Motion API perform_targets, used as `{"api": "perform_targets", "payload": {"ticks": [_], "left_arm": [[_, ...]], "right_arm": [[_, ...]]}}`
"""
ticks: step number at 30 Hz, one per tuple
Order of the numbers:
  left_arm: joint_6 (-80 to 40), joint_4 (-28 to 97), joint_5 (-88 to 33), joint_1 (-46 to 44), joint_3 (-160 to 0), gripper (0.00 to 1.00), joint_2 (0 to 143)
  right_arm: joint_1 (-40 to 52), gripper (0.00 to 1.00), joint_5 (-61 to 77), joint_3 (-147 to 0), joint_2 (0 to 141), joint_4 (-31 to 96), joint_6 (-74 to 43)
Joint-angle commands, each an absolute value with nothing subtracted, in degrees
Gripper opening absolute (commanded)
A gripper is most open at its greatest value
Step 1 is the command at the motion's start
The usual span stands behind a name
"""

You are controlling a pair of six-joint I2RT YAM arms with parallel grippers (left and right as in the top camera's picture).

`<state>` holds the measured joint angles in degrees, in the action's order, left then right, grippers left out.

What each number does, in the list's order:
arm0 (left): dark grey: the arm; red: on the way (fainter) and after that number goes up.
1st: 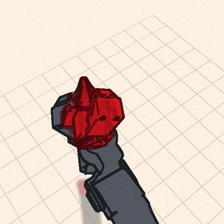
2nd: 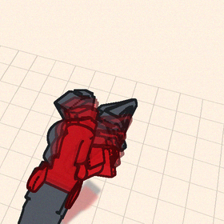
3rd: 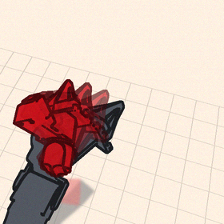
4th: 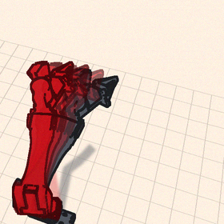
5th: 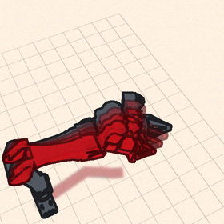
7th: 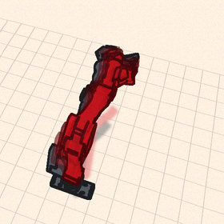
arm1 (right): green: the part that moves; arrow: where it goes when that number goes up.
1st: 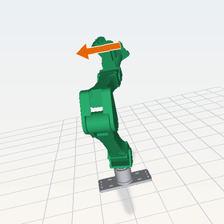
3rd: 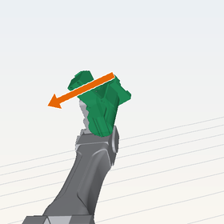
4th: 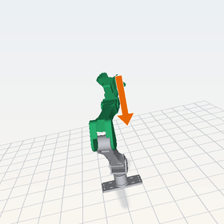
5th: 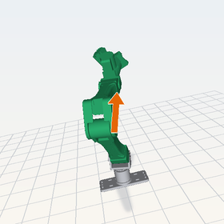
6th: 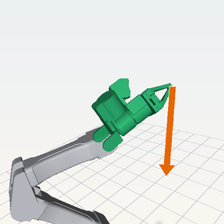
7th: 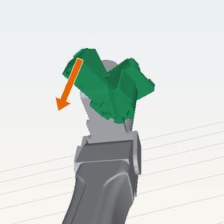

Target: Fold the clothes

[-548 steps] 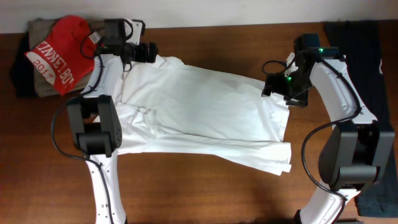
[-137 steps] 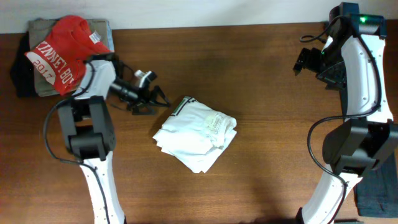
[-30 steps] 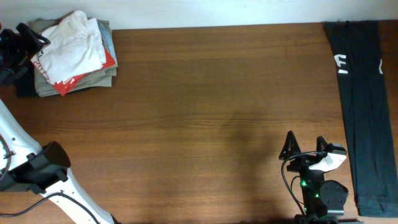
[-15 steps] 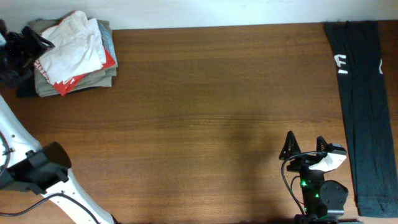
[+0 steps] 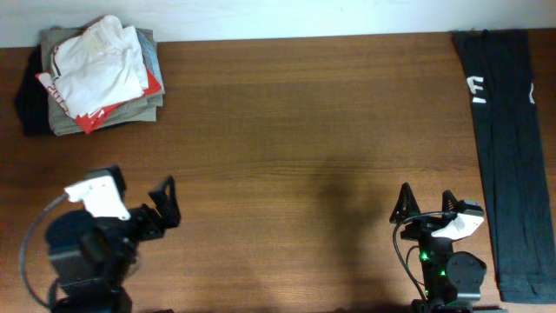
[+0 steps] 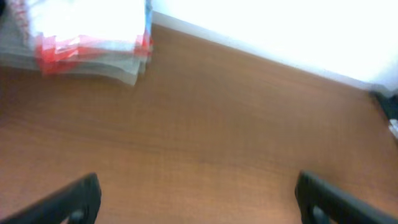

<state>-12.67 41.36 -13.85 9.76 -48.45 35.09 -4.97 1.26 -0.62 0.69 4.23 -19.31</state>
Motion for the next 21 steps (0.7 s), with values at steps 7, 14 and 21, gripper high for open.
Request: {"api": "perform_targets", "payload": {"ticks": [7, 14, 21], "left_arm": [[-11.94, -2.17, -8.05, 4.05, -3.44, 0.99, 5.02], [-11.92, 4.71, -0.6, 4.05, -0.47, 0.99, 0.27], [-11.94, 4.67, -0.62, 4.05, -0.47, 0.99, 0.3]], "right_arm": [[-5.32, 0.99, 0.78, -0.32, 0.36, 4.51, -19.33], [-5.32, 0.99, 0.78, -0.32, 0.36, 4.51, -19.33], [-5.32, 0.98, 0.78, -0.32, 0.36, 4.51, -19.33]]}}
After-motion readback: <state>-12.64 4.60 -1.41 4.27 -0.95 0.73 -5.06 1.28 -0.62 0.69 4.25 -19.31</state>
